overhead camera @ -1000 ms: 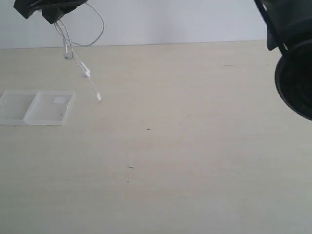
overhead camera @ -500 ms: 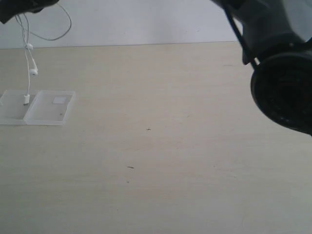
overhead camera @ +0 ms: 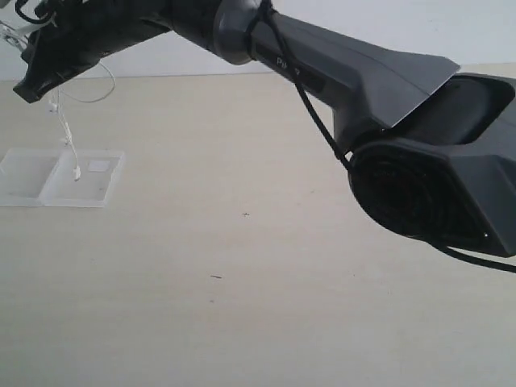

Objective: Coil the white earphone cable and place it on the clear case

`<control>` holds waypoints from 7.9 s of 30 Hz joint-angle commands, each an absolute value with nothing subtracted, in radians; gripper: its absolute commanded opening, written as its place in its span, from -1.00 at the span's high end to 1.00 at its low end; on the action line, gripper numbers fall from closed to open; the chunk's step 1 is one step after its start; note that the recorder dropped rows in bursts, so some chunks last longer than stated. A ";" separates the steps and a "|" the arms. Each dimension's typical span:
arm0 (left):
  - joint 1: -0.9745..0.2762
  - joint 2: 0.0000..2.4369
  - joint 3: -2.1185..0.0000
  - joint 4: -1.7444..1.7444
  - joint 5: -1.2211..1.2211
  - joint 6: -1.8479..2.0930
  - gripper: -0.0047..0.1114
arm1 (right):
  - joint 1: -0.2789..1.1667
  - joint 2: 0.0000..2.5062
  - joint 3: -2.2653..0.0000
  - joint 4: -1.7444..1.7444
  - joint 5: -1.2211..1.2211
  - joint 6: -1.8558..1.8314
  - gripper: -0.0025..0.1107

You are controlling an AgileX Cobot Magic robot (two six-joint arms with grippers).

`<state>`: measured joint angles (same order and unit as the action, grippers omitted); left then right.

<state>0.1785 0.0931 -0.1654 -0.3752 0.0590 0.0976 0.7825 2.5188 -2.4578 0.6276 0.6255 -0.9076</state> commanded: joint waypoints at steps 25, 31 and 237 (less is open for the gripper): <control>0.181 0.090 -0.164 -0.370 0.058 0.097 0.92 | 0.826 2.674 -2.461 0.691 0.524 -1.083 0.96; 0.181 0.090 -0.164 -0.370 0.058 0.097 0.92 | 0.826 2.711 -2.461 0.771 0.450 -1.131 0.96; 0.181 0.090 -0.164 -0.370 0.058 0.097 0.92 | 0.455 0.582 -0.382 0.043 0.114 0.021 0.96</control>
<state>0.1785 0.0931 -0.1654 -0.3752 0.0590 0.0976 0.5480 0.6287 -0.4181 0.0564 0.1177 0.0331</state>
